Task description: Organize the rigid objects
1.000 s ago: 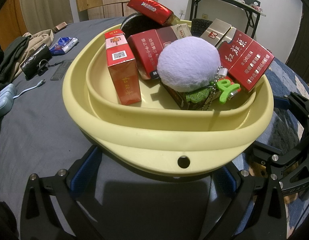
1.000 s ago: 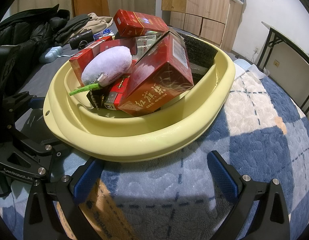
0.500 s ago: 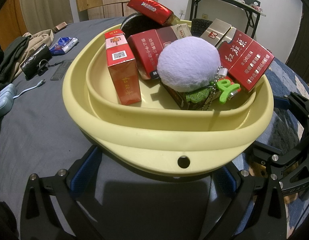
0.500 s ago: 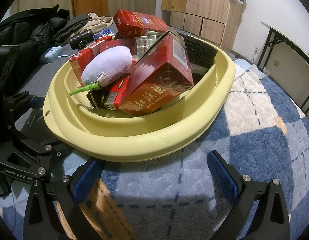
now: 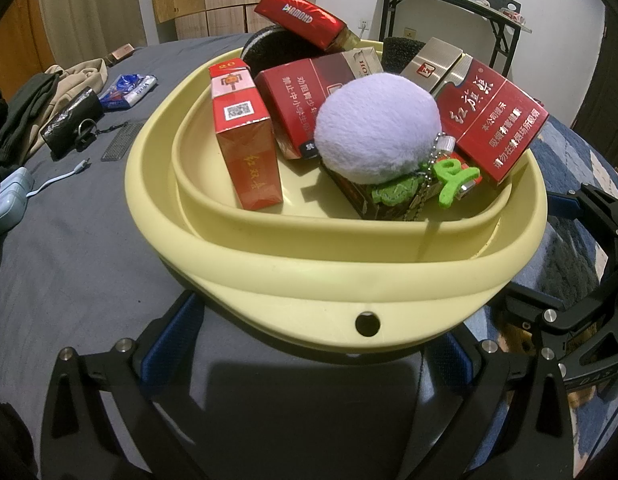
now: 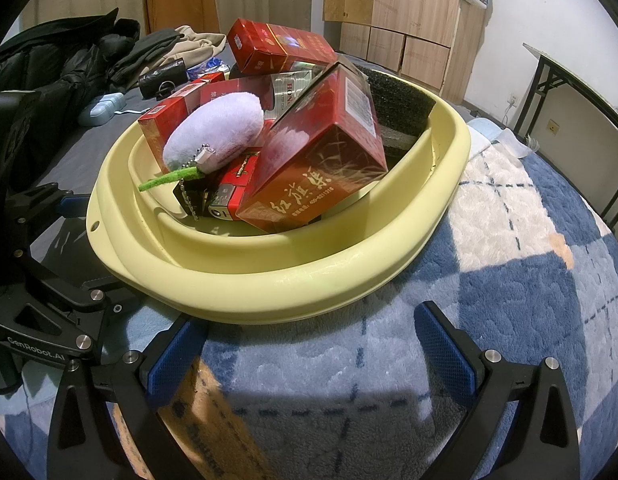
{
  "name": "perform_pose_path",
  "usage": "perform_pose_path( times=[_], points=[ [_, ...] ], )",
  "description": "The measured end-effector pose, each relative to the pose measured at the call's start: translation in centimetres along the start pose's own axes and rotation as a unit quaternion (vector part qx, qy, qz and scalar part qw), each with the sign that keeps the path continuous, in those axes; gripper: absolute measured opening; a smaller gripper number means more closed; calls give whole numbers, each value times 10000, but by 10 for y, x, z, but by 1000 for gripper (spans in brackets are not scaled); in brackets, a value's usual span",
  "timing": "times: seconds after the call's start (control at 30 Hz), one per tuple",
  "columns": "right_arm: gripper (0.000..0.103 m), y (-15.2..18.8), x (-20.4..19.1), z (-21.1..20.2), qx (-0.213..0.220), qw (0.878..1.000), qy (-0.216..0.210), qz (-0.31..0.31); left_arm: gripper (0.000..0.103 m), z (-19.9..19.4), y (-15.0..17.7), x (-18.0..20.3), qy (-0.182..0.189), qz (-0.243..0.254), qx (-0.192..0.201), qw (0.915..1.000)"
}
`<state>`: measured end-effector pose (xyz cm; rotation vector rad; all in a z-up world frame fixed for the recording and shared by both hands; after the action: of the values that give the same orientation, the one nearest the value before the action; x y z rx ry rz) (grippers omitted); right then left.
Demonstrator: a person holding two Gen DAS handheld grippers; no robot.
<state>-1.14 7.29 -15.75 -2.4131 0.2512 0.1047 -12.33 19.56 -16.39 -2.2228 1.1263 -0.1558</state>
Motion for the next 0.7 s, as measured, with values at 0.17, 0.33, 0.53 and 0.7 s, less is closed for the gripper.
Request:
perform_pose_path(
  times=[0.17,0.33,0.53,0.7],
  points=[
    [103,0,0,0,0,10000,-1,0,103,1,-1,1,0,0,0,10000],
    [103,0,0,0,0,10000,-1,-1,103,0,0,0,0,0,0,10000],
    [103,0,0,0,0,10000,-1,0,103,1,-1,1,0,0,0,10000],
    [103,0,0,0,0,10000,-1,-1,103,1,-1,1,-1,-1,0,10000]
  ],
)
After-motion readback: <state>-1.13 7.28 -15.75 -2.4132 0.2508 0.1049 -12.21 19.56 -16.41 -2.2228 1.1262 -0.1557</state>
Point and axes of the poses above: each gripper's, at about its wrist camera, not at the fingertips, and z roughly the way its jaws point, x to its right, y to its underside, the point moved 6 cm from there along z, roughly the way its jaws point, and after that the axes turned 14 degrees about -y, right-handed, at the moved point
